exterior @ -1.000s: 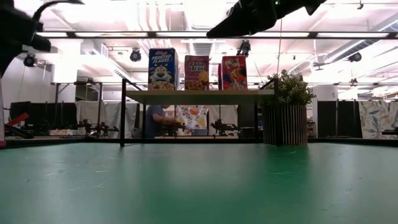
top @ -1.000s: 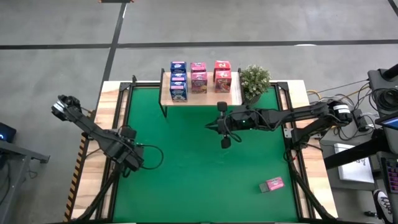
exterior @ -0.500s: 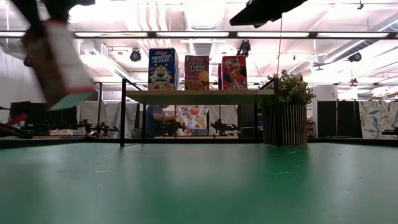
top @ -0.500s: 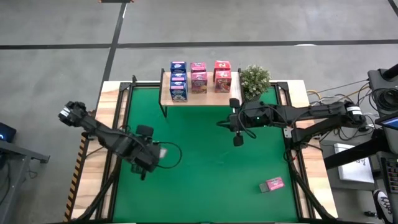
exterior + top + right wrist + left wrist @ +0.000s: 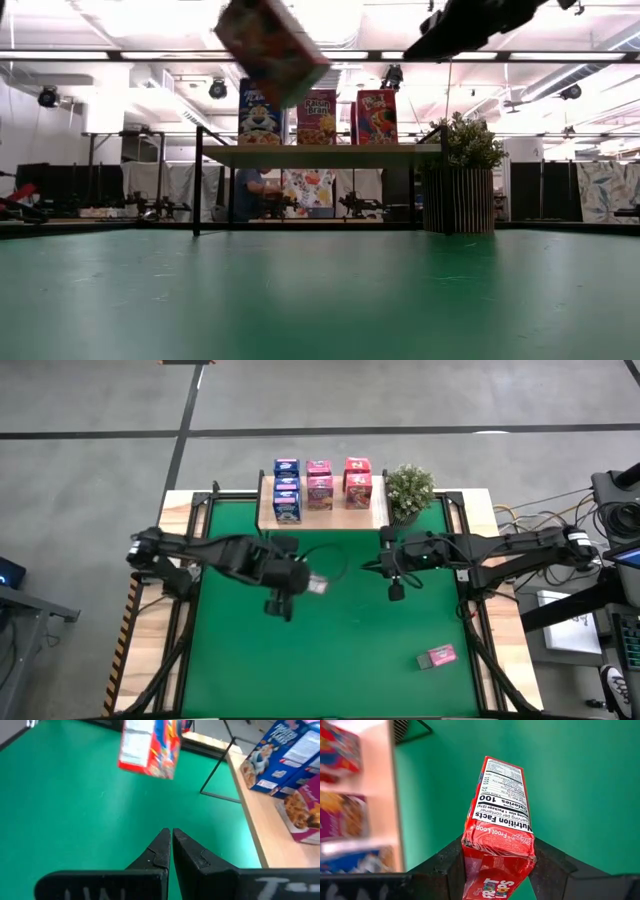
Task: Stack cereal on shelf
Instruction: Put the red cereal box on the shelf aligned with the red cereal boxes
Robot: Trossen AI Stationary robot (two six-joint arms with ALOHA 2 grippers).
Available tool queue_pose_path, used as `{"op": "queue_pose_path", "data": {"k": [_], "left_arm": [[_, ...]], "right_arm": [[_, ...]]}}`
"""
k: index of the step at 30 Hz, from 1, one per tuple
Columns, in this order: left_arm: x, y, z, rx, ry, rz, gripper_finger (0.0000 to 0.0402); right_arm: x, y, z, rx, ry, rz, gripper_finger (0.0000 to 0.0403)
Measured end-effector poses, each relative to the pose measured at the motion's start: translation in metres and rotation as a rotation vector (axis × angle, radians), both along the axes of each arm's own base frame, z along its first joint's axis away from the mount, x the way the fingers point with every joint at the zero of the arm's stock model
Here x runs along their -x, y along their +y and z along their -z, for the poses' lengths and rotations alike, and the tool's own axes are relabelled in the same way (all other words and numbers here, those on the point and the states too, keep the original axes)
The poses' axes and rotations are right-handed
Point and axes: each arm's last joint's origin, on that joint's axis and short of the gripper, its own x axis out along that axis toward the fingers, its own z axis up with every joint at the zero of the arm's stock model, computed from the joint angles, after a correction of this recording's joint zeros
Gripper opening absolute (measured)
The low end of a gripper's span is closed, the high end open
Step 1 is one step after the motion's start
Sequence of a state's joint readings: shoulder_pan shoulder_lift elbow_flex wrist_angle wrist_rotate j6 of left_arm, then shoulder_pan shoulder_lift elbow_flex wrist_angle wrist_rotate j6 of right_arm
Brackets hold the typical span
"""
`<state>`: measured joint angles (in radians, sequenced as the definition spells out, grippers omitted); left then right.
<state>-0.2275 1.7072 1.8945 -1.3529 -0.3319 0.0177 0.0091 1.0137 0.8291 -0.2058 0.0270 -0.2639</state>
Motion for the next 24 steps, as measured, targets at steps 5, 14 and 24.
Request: {"op": "queue_pose_path", "data": {"k": [5,14,24], "left_arm": [[-0.029,0.024,-0.008,-0.037,-0.021,0.002,0.0158],[-0.057,0.079,-0.010,-0.095,-0.007,-0.040,0.0158],[-0.073,0.119,-0.013,-0.103,-0.074,-0.137,0.0158]], "right_arm": [[0.018,0.000,-0.003,-0.004,-0.038,0.002,0.0009],[0.032,0.001,-0.013,0.020,-0.109,-0.016,0.0009],[0.032,0.001,-0.013,0.037,-0.109,-0.023,0.0009]]}}
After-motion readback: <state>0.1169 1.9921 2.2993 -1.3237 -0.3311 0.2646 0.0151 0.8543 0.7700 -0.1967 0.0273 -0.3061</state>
